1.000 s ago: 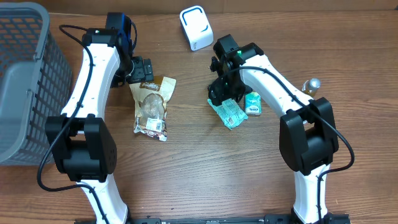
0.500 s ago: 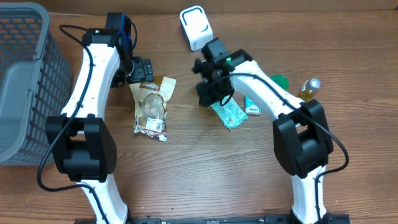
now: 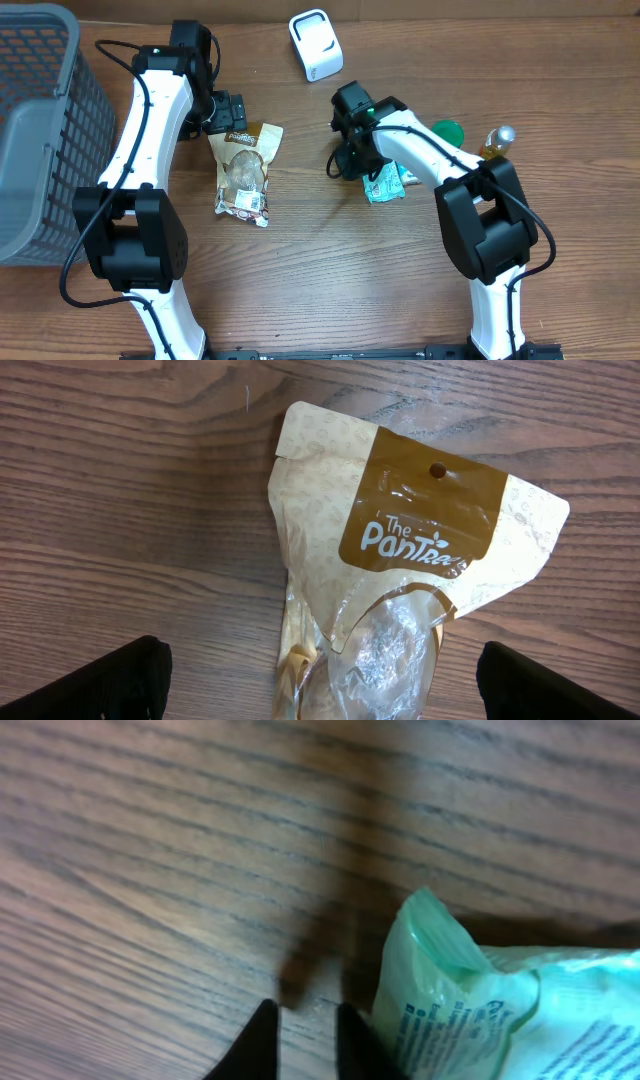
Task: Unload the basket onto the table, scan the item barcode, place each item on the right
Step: 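Lower the teal bag back to the table right of center and release, then move both grippers onto the brown Pantree bag from either side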
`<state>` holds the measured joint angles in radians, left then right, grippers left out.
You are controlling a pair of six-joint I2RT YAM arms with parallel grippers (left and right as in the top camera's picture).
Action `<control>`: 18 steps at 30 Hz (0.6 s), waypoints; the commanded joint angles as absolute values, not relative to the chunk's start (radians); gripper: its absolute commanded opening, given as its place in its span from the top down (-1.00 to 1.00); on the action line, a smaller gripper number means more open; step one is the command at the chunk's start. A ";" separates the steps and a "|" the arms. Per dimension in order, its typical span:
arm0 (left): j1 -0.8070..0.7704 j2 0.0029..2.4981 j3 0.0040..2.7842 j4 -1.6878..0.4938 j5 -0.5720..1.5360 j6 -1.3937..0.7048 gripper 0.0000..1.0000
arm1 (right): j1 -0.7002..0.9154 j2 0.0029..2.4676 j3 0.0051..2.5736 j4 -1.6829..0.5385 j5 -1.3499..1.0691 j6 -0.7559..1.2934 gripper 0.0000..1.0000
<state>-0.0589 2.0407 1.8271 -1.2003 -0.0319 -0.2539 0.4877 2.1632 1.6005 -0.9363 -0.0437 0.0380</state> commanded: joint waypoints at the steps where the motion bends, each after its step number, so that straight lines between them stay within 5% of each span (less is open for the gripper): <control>1: -0.062 2.042 1.841 -1.199 -0.040 -0.239 -0.99 | 0.484 2.160 1.631 -0.930 -0.254 0.060 0.51; 7: -0.062 2.042 1.841 -1.200 -0.040 -0.239 -0.99 | 0.485 2.160 1.634 -0.850 -0.577 0.060 -0.05; 18: -0.062 2.041 1.841 -1.177 0.002 -0.244 -0.99 | 0.485 2.161 1.634 -0.801 -0.593 0.109 -0.83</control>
